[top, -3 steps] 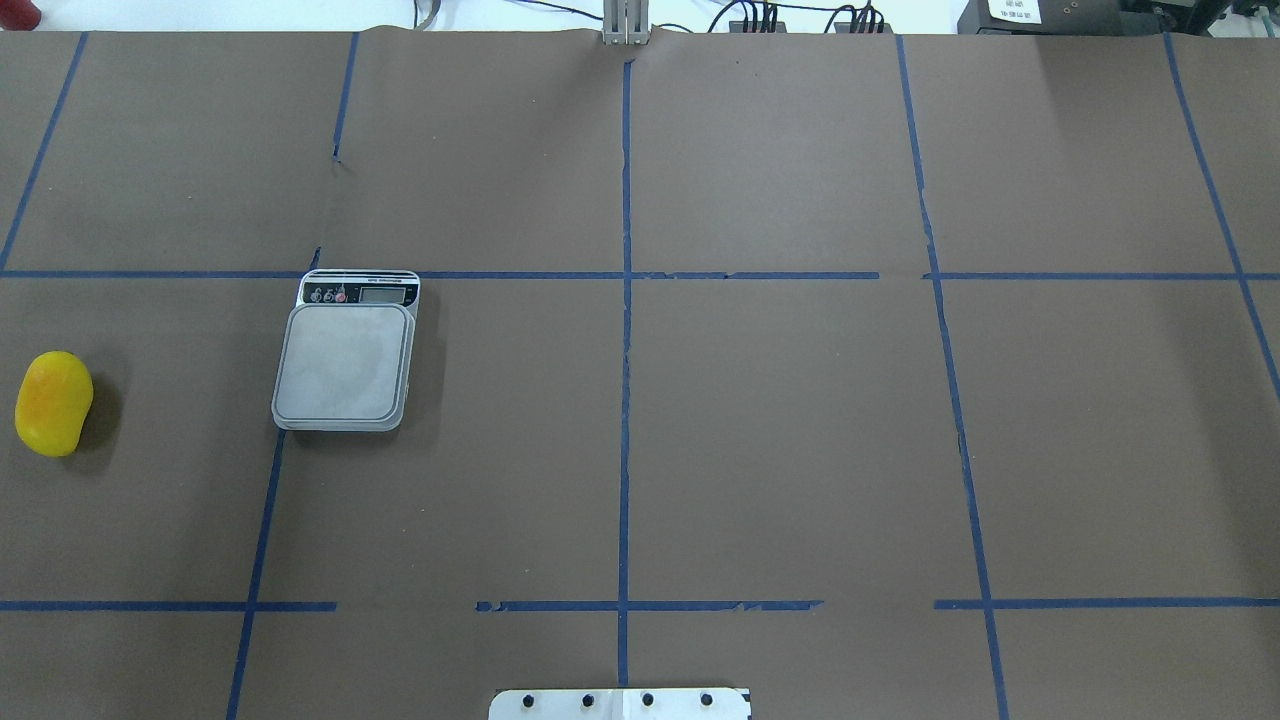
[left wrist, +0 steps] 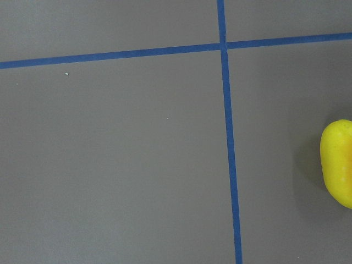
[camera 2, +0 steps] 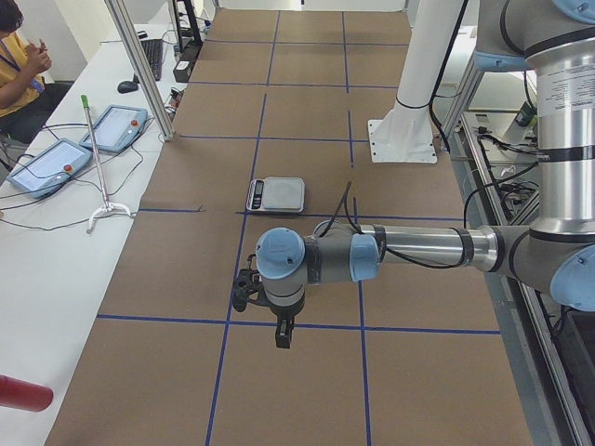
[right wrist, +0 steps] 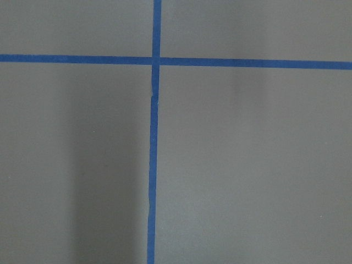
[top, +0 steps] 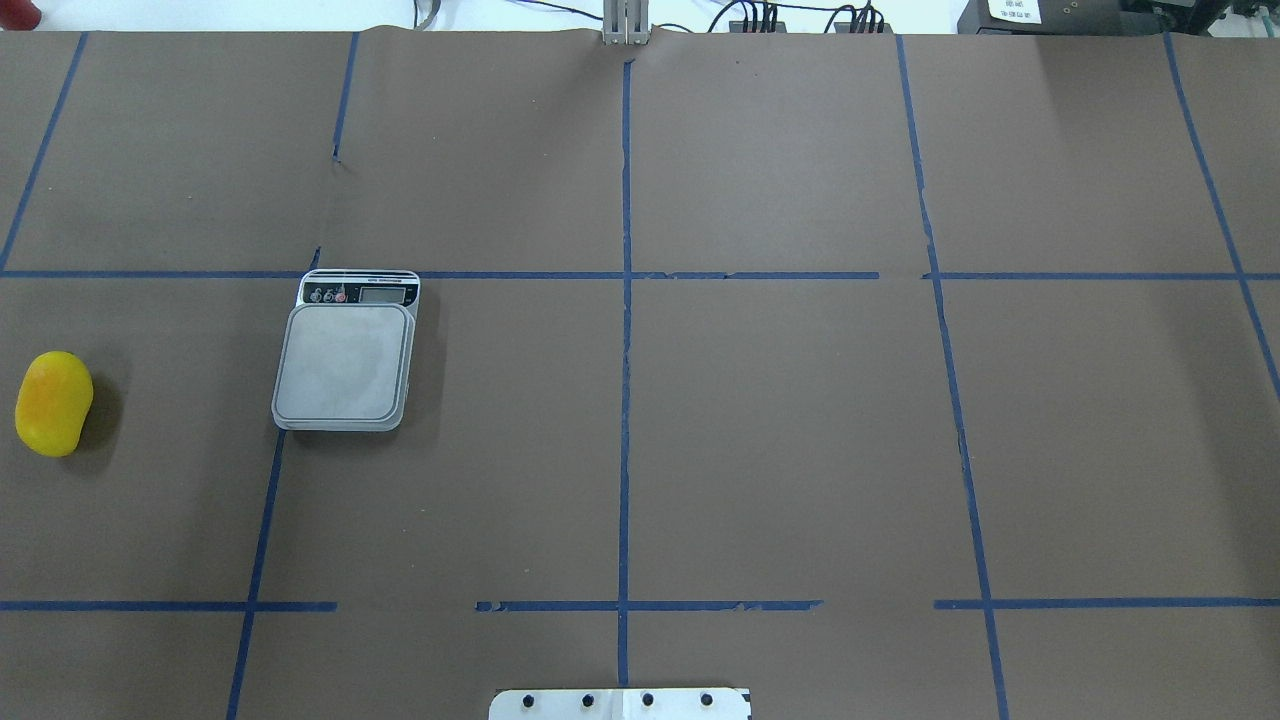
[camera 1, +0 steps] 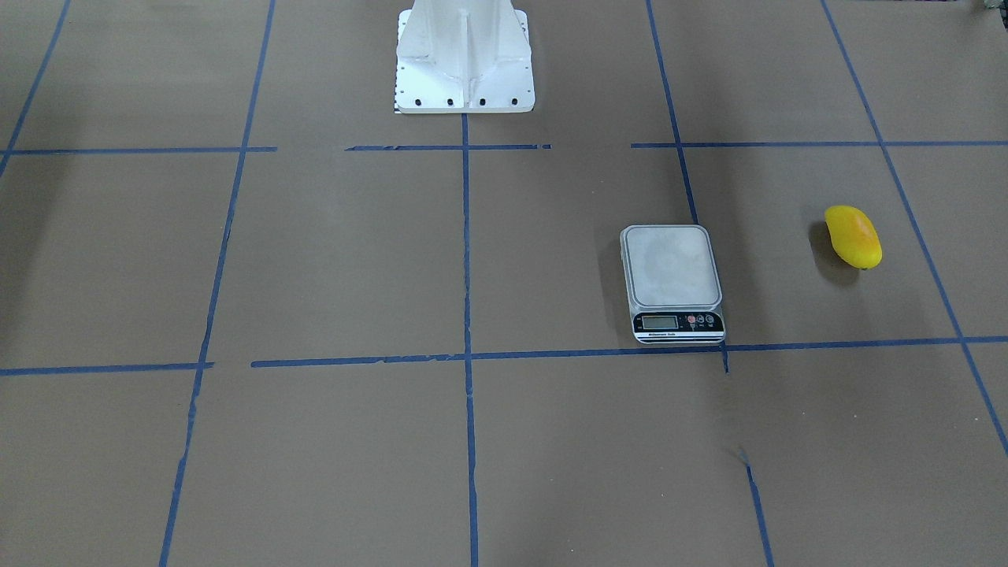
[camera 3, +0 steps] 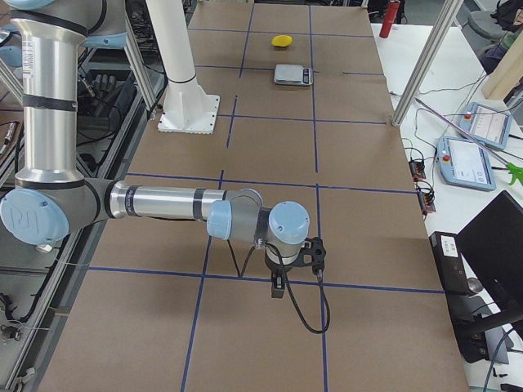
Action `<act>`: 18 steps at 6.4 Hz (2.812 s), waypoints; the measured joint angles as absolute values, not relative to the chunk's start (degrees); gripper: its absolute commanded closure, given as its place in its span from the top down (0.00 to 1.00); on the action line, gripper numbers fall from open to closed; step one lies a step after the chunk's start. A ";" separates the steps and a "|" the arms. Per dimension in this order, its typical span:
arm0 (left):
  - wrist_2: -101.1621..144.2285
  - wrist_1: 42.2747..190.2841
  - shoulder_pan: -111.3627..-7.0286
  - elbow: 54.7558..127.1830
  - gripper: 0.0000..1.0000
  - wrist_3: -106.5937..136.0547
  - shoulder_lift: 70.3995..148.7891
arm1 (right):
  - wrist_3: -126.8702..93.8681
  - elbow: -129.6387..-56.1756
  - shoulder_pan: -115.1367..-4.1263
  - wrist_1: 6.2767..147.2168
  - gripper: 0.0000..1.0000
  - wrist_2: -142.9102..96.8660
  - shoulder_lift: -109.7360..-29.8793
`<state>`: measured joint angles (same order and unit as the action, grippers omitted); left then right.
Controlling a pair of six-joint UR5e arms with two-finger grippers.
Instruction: Weigh mango
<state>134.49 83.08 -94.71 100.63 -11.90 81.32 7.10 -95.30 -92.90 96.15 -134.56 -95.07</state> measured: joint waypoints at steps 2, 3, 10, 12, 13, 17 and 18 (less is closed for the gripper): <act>135.43 83.06 -94.63 100.60 1.00 -11.43 81.32 | 7.12 -95.28 -92.90 96.15 1.00 -134.56 -95.10; 137.55 83.92 -93.88 99.90 1.00 -10.45 81.45 | 7.12 -95.28 -92.90 96.15 1.00 -134.56 -95.10; 138.54 111.89 -66.90 91.79 1.00 29.71 86.62 | 7.12 -95.27 -92.90 96.15 1.00 -134.56 -95.10; 136.05 112.22 -62.51 87.97 1.00 31.62 89.86 | 7.12 -95.27 -92.90 96.15 1.00 -134.56 -95.10; 134.38 112.26 -60.59 86.98 1.00 31.89 90.26 | 7.12 -95.27 -92.90 96.15 1.00 -134.56 -95.10; 133.40 112.09 -57.72 86.70 0.00 36.12 90.28 | 7.12 -95.27 -92.90 96.15 1.00 -134.56 -95.10; 133.38 111.31 -57.51 88.08 0.00 37.25 90.14 | 7.12 -95.27 -92.90 96.15 1.00 -134.56 -95.10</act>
<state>133.38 111.31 -57.51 88.08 37.25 90.14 7.12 -95.27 -92.90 96.15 -134.56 -95.10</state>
